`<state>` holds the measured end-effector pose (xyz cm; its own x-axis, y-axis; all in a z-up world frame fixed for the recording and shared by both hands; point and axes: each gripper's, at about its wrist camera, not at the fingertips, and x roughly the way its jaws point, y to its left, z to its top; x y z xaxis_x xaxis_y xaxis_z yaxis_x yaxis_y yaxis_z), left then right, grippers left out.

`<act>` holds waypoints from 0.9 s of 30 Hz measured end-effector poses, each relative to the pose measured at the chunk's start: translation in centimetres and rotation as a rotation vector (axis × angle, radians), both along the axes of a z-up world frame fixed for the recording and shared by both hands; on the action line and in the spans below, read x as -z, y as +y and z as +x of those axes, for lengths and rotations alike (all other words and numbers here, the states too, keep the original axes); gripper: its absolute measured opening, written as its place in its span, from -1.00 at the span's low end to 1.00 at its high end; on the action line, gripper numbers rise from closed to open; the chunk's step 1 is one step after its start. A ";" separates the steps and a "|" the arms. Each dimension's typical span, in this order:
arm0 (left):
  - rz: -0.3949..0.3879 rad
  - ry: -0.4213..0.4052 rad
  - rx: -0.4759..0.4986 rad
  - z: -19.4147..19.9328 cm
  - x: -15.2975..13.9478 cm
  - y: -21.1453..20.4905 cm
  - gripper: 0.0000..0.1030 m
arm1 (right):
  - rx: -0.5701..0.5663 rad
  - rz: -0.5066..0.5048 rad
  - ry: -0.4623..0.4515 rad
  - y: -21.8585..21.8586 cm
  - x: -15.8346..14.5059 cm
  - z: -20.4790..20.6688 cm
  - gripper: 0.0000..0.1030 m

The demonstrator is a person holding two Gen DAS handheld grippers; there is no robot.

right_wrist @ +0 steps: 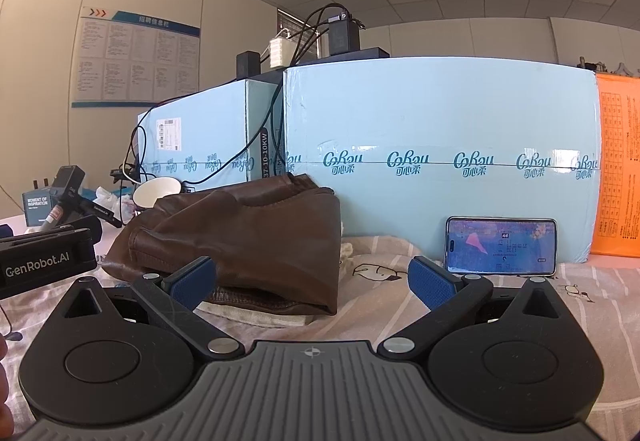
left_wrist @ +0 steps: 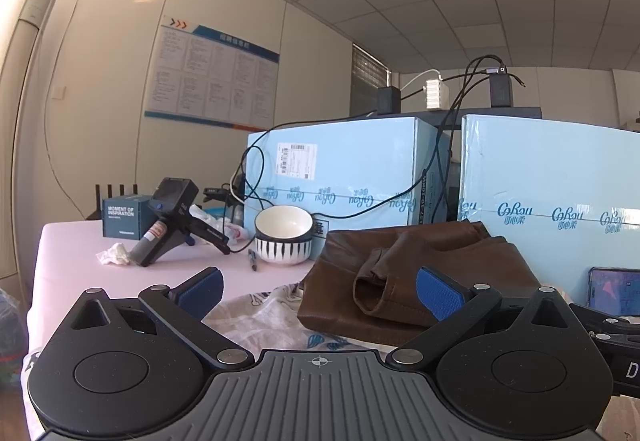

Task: Fold clothes

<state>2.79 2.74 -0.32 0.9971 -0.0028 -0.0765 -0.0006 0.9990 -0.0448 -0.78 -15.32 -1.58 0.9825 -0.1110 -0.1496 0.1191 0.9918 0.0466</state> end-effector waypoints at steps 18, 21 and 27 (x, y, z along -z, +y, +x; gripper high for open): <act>-0.002 -0.001 0.000 0.1 -0.1 0.0 1.00 | -0.007 0.010 0.006 -0.1 0.0 0.1 1.00; -0.002 -0.005 0.000 0.0 -0.1 0.0 1.00 | -0.007 0.010 0.005 -0.1 0.0 0.1 1.00; -0.004 -0.006 -0.001 -0.1 -0.1 0.0 1.00 | -0.006 0.011 0.003 -0.1 0.1 0.0 1.00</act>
